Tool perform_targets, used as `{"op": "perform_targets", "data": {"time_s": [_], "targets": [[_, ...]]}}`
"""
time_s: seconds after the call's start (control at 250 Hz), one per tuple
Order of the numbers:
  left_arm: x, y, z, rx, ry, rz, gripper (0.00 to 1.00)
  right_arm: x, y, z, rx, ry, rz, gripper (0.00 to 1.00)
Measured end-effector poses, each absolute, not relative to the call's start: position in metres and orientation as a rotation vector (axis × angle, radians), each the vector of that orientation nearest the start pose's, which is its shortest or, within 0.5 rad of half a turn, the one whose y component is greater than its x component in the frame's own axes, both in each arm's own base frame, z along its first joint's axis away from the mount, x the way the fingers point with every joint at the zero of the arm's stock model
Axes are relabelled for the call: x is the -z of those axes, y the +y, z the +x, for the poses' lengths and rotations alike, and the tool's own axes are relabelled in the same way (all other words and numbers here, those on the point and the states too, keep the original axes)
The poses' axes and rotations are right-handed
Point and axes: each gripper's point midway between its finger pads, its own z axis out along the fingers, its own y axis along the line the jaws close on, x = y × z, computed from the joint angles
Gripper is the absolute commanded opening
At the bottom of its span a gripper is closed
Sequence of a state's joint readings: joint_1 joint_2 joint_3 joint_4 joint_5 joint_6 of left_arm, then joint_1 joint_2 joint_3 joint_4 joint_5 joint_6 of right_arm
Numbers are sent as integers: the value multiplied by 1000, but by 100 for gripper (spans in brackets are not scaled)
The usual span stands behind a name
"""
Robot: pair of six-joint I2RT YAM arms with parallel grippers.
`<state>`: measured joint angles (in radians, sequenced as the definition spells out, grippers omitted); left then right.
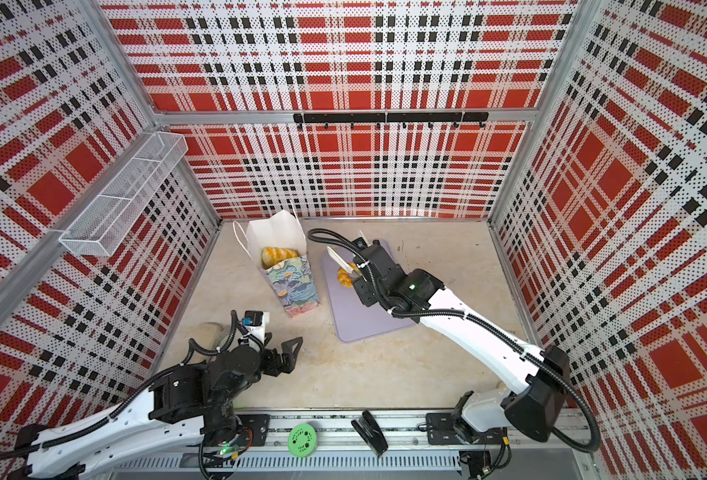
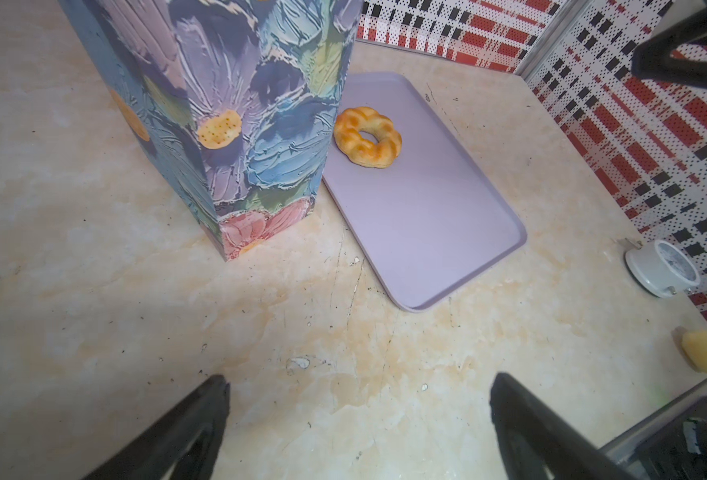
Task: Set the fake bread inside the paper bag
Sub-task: 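Move the open tongs back over the tray toward the ring bun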
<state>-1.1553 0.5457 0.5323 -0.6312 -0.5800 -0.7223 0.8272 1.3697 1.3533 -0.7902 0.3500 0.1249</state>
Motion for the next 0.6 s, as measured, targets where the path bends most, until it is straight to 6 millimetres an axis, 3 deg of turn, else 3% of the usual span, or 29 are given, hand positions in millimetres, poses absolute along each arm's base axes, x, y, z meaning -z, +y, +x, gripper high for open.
{"op": "perform_targets", "data": {"time_s": [0.348, 0.6], "targets": [[-158, -186, 172, 466, 2164, 203, 99, -235, 194, 290, -29, 2287, -536, 65], [-151, -202, 173, 470, 2173, 218, 99, -220, 175, 286, -5, 2324, -494, 65]]}}
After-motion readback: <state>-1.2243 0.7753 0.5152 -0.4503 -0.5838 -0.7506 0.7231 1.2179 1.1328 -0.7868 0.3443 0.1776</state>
